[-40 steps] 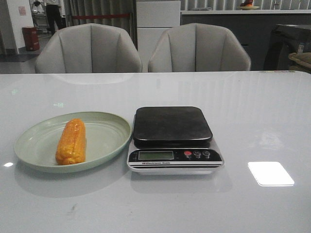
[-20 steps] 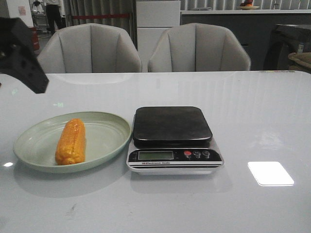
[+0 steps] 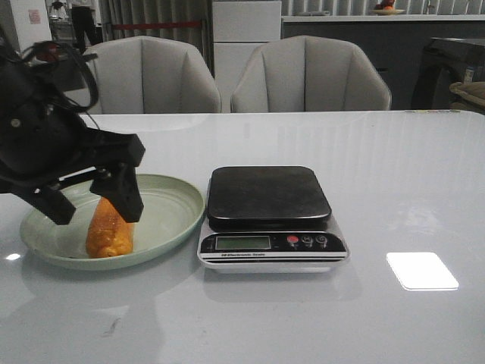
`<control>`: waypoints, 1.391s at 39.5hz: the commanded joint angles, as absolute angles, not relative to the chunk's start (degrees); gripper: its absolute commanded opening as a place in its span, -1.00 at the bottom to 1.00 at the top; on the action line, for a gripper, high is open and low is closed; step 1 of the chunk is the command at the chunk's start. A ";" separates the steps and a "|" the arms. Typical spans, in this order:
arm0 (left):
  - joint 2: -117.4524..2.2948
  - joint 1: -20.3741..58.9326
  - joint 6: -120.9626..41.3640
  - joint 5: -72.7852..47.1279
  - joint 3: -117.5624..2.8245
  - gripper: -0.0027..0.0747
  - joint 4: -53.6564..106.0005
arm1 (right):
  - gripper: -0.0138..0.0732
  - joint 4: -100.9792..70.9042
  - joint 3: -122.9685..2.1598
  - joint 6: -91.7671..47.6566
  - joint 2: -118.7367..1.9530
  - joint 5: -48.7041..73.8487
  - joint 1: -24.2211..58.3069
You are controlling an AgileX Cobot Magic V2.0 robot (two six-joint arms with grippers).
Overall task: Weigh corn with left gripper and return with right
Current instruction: 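Lower the left gripper onto the orange corn cob on the plate and grasp it, then carry the corn with the left gripper over onto the scale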
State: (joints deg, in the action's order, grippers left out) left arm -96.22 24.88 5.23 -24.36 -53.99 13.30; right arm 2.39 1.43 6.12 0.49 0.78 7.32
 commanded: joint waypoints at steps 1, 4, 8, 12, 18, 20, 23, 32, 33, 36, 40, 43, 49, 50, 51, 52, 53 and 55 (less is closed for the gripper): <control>-96.35 25.65 5.81 -22.09 -56.99 0.53 14.42 | -0.32 3.04 2.04 5.61 1.69 -3.52 7.40; -98.19 25.75 5.81 -22.64 -57.99 0.46 14.55 | -0.32 3.04 2.04 5.61 1.69 -3.52 7.40; -99.58 25.75 5.81 -23.33 -58.51 0.18 14.81 | -0.32 3.04 2.04 5.61 1.69 -3.52 7.40; -99.78 25.75 5.81 -23.33 -59.06 -0.23 15.28 | -0.32 3.04 2.04 5.61 1.69 -3.52 7.40; -99.78 26.04 5.81 -25.16 -62.82 -0.60 15.61 | -0.32 3.04 2.04 5.61 1.69 -3.52 7.40; -99.78 26.70 5.81 -25.57 -64.36 -0.64 15.61 | -0.32 3.04 2.04 5.61 1.69 -3.52 7.40; -99.78 28.30 5.81 -25.57 -66.79 -0.64 15.61 | -0.32 3.04 2.04 5.61 1.69 -3.52 7.40; -100.25 33.53 5.81 -23.82 -71.34 -0.64 15.72 | -0.32 3.04 2.04 5.61 1.69 -3.52 7.40; -100.39 34.14 5.81 -23.71 -71.80 -0.64 15.72 | -0.32 3.04 2.04 5.61 1.69 -3.52 7.40; -101.18 35.48 5.81 -23.57 -73.06 -0.64 15.90 | -0.32 3.04 2.04 5.61 1.69 -3.52 7.40; -103.27 36.80 5.81 -23.47 -74.70 -0.64 18.69 | -0.32 3.04 2.04 5.61 1.69 -3.52 7.40; -104.80 37.60 5.81 -23.47 -75.71 -0.63 19.46 | -0.32 3.04 2.04 5.61 1.69 -3.52 7.40; -107.37 38.78 5.81 -23.01 -77.56 -0.54 20.56 | -0.32 3.04 2.04 5.61 1.69 -3.52 7.40; -107.98 38.87 5.81 -22.47 -77.77 -0.47 20.85 | -0.32 3.04 2.04 5.61 1.69 -3.52 7.40; -108.06 39.02 5.81 -22.11 -77.86 -0.39 21.49 | -0.32 3.04 2.04 5.61 1.69 -3.52 7.40; -108.34 39.06 5.81 -21.65 -77.95 -0.32 21.76 | -0.32 3.04 2.04 5.61 1.69 -3.52 7.40; -108.44 39.06 5.81 -20.92 -77.95 -0.22 21.90 | -0.32 3.04 2.04 5.61 1.69 -3.52 7.40; -108.43 39.06 5.81 -20.37 -77.95 -0.02 21.90 | -0.32 3.04 2.04 5.61 1.69 -3.52 7.40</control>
